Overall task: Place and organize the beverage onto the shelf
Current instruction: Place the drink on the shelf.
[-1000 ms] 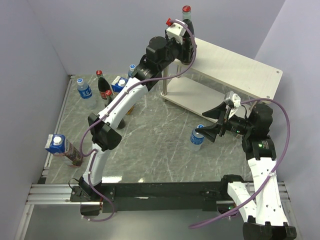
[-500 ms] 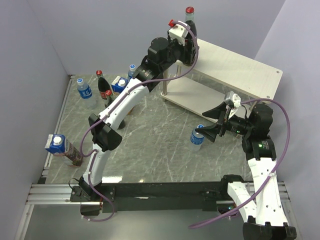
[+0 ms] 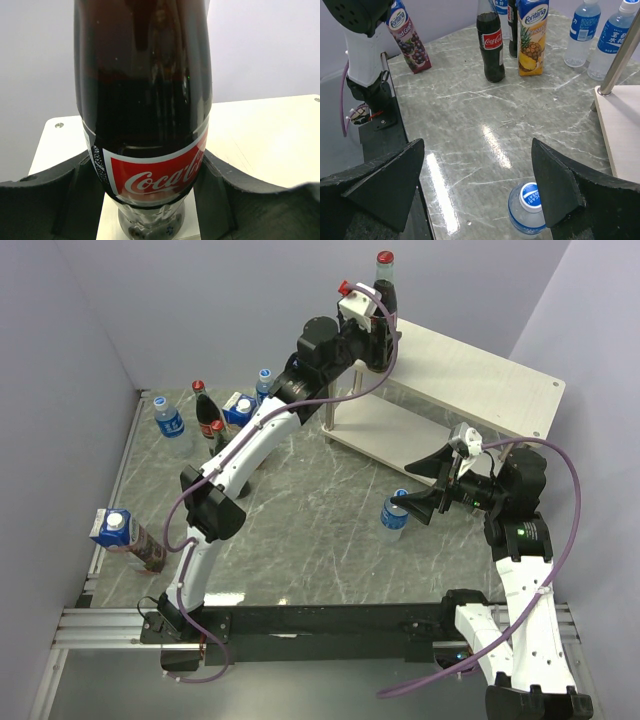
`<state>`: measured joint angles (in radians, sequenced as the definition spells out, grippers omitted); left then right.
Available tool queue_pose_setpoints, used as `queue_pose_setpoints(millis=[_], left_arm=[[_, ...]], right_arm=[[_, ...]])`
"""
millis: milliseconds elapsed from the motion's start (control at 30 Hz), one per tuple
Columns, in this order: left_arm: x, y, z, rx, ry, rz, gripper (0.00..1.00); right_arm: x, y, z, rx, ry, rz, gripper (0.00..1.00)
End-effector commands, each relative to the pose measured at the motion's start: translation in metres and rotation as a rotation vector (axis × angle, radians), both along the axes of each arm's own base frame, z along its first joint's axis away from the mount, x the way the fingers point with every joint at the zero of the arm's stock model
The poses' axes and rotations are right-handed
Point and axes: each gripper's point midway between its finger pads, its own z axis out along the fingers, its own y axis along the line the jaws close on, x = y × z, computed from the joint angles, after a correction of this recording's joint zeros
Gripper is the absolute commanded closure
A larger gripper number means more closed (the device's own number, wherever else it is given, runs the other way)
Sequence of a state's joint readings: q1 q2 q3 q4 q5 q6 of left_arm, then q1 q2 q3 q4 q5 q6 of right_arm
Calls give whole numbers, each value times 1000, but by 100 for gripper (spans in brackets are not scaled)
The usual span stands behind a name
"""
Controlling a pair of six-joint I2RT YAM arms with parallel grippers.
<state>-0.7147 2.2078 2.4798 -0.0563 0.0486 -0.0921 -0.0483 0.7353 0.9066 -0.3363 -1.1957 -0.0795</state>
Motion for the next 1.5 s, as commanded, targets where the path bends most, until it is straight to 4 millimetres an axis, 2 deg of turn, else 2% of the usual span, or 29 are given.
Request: queue_pose_setpoints(millis=[0,367,1000,1467], left_arm=[[-18,5,61,-137,-140,-31,68],[-14,0,53,-138,-129,-34,54],[-4,-4,35,-97,-124,0,41],[3,-3,25,-62,-126,34,21]], right_arm=[[-1,2,5,-3,-45,11,7],[-1,1,5,-4,-43,10,7],[-1,2,4,-5,-38,13,7],[-1,1,5,-7,-44,13,7]])
